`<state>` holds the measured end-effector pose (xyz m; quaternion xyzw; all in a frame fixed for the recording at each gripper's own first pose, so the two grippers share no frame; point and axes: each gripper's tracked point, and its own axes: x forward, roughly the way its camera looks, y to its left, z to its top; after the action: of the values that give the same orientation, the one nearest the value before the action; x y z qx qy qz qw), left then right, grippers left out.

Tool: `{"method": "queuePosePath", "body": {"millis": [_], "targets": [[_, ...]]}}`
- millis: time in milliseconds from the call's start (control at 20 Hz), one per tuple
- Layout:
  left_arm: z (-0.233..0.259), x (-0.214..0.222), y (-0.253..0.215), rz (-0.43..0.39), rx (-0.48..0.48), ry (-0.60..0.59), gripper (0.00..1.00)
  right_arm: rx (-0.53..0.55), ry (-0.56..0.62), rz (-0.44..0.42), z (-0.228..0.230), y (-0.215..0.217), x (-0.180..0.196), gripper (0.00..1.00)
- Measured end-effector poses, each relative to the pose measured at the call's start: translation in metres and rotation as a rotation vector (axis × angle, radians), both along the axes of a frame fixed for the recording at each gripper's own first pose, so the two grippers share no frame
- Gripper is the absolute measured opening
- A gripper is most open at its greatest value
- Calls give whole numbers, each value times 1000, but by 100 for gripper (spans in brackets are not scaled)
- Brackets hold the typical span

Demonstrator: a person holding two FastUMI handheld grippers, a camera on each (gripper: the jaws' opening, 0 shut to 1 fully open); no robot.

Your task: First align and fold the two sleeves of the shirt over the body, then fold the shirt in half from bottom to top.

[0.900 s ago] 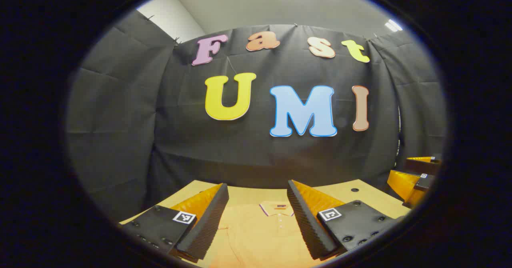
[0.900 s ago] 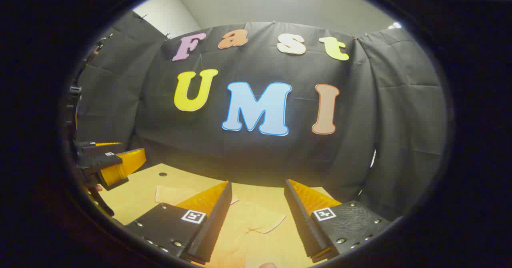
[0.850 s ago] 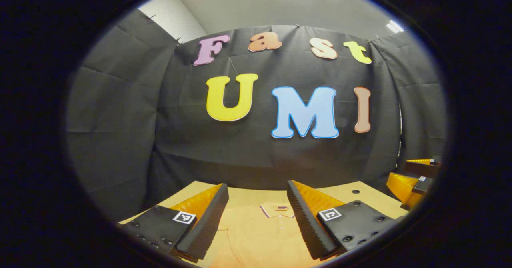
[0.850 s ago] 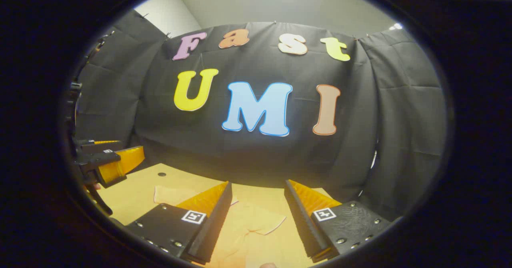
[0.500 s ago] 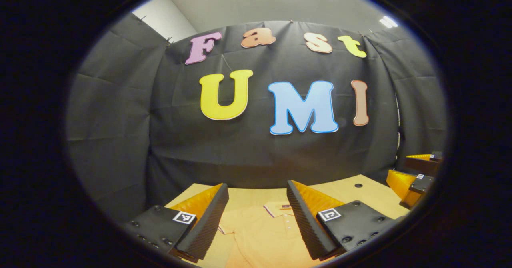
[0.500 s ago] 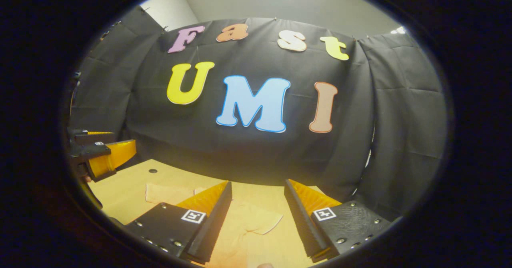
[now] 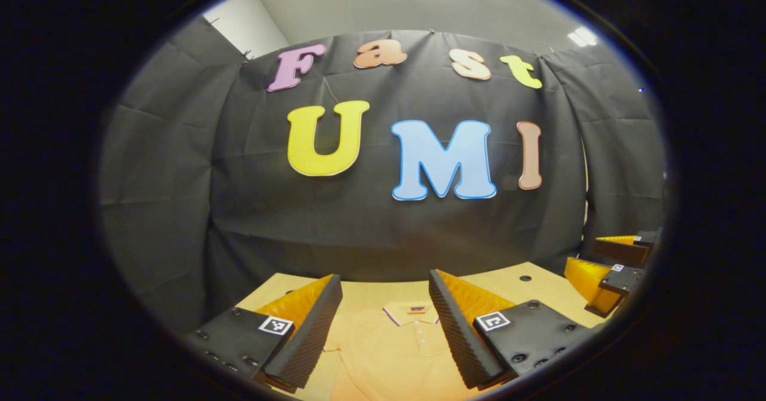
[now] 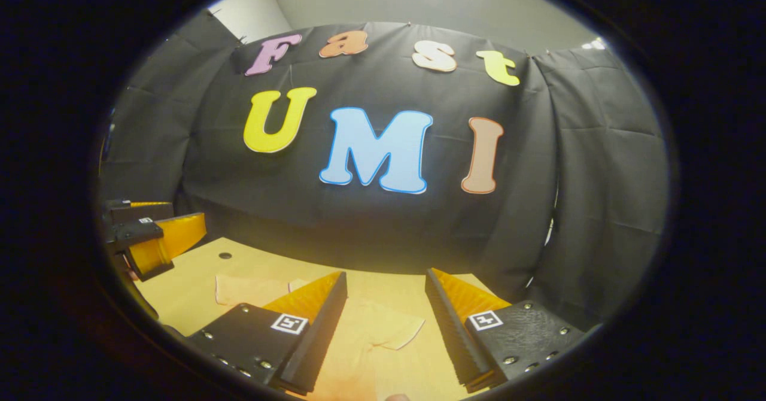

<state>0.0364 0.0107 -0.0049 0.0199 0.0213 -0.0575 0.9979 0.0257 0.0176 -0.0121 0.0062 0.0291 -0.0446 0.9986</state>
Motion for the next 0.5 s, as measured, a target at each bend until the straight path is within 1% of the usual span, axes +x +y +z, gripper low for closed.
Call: {"method": "queuePosePath", "body": {"millis": [300, 450, 500], "targets": [[-6, 3, 5, 15, -9, 15, 96, 20, 37, 14, -11, 2, 10, 82], [-10, 4, 7, 24, -14, 27, 96, 40, 71, 0, -23, -8, 24, 82], [-11, 5, 8, 27, -16, 30, 95, 50, 88, -8, -31, -13, 30, 82]]}}
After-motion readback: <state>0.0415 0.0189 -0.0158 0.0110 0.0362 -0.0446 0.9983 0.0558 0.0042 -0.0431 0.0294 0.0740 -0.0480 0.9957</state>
